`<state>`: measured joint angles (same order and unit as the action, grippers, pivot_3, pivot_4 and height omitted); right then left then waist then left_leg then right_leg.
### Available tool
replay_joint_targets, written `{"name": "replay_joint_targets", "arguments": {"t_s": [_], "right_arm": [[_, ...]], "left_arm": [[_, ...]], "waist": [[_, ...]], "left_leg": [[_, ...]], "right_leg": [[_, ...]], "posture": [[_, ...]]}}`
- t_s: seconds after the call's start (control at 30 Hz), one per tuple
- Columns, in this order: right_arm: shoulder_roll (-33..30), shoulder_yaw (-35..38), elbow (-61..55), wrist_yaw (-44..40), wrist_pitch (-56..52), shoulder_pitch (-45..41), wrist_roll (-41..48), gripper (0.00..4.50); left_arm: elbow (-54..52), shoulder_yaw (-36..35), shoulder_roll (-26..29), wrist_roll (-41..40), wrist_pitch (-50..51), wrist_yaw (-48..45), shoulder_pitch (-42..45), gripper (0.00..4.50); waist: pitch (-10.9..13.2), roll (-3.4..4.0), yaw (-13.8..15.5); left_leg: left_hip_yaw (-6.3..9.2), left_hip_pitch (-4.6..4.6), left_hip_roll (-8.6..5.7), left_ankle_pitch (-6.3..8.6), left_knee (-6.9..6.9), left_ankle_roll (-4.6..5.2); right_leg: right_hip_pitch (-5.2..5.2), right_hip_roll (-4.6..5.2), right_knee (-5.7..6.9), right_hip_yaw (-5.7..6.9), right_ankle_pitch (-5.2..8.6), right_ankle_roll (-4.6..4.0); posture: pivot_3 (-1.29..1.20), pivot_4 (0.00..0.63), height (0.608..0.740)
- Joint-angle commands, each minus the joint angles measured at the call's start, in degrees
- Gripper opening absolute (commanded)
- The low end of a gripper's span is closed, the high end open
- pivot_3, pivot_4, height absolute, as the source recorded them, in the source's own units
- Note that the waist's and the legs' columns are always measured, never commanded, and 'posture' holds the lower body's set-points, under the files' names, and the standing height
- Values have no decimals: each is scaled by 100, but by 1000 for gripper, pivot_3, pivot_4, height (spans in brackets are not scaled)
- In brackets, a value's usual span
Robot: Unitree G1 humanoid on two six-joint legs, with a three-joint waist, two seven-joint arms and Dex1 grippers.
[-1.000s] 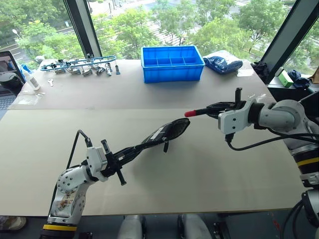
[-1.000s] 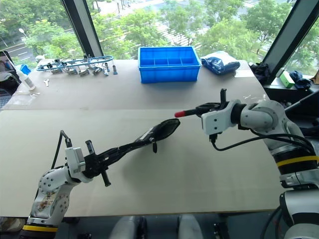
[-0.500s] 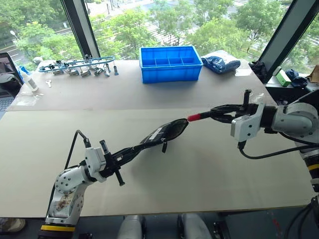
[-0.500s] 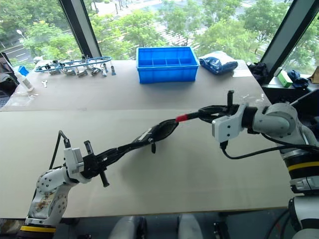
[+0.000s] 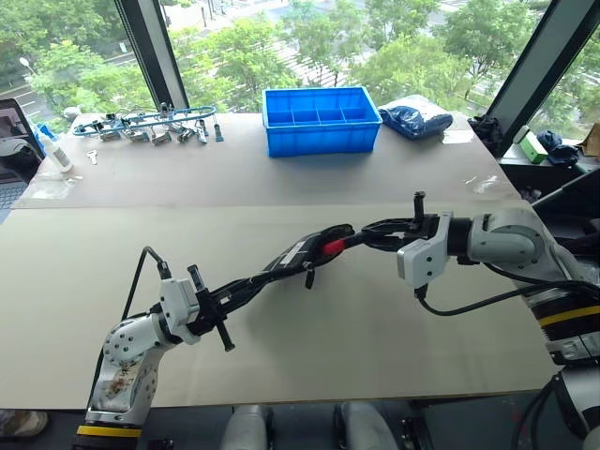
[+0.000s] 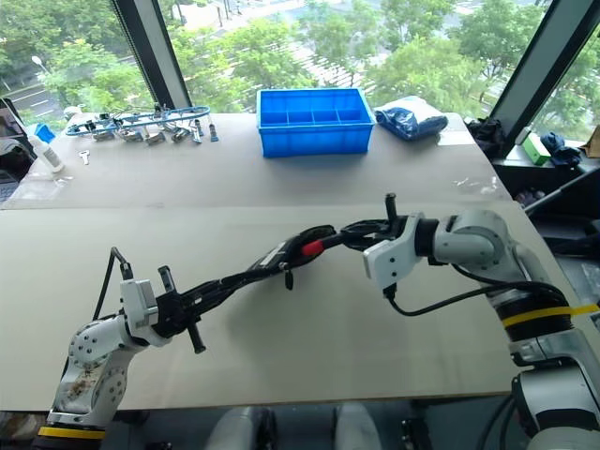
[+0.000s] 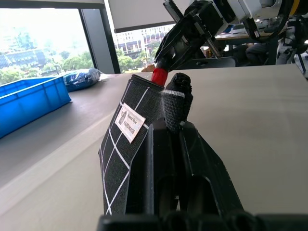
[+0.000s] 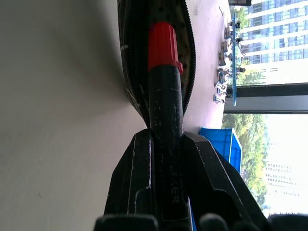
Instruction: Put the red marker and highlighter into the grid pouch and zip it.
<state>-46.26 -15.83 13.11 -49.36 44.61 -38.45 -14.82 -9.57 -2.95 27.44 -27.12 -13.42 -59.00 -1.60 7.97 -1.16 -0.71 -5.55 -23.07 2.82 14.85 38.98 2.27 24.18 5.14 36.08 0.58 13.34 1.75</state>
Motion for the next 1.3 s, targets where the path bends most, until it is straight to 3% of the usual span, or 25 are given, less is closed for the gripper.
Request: {"name": "replay_joint_targets", "arguments": {"t_s": [0.03,0.37,0.6,0.67,0.87,1.07,1.2,1.3], "right_arm": [[166,-103,-133,57,222,-263,-38,495],[598,-715,-28,-20,864,-504,-241,495],[987,-908,54,-26,709,-649,-167,495],[989,-834,35,-134,417,-595,72,1539],[737,-315,116,-299,-299,-881,529,3483],[278,104,-170,-814,-1004,-904,1443,3483],[-52,517,-617,-1245,-2723,-799,2236,3483],[-1218,881,-2025,-2250,-5665,464,4280,3483]], "left_arm": [[-89,-9,-14,-65,8,12,103,0],[-44,30,-25,-78,56,-13,208,0],[-76,43,-47,-71,101,-24,234,0],[-108,41,-49,-70,105,-11,202,0],[-138,48,-57,-52,115,8,167,0],[-120,58,-58,-51,126,11,196,0],[-130,63,-63,-54,132,15,185,0],[-126,67,-58,-55,133,8,198,0]], "waist": [[0,0,-5],[0,0,4],[0,0,1],[0,0,3],[0,0,6],[0,1,10],[0,1,5],[-1,-1,143]], "left_leg": [[-1,0,0,0,0,0],[-6,-1,-1,0,1,-1],[-9,0,0,-1,1,-1],[-8,0,0,-1,1,-1],[-7,-1,-1,-1,1,-1],[-2,0,0,0,0,0],[3,-1,1,0,0,0],[17,-10,2,1,0,1]], "right_leg": [[1,-1,1,-1,0,0],[-1,2,0,2,0,0],[-1,1,3,2,0,0],[-1,1,2,2,0,0],[-1,3,3,3,0,-1],[-4,3,0,6,0,-1],[0,4,3,3,0,-1],[-3,10,1,15,0,-1]], "posture": [[0,150,740],[0,150,740],[0,150,740],[0,150,740],[0,150,740],[0,150,740],[0,150,740],[0,150,740]]}}
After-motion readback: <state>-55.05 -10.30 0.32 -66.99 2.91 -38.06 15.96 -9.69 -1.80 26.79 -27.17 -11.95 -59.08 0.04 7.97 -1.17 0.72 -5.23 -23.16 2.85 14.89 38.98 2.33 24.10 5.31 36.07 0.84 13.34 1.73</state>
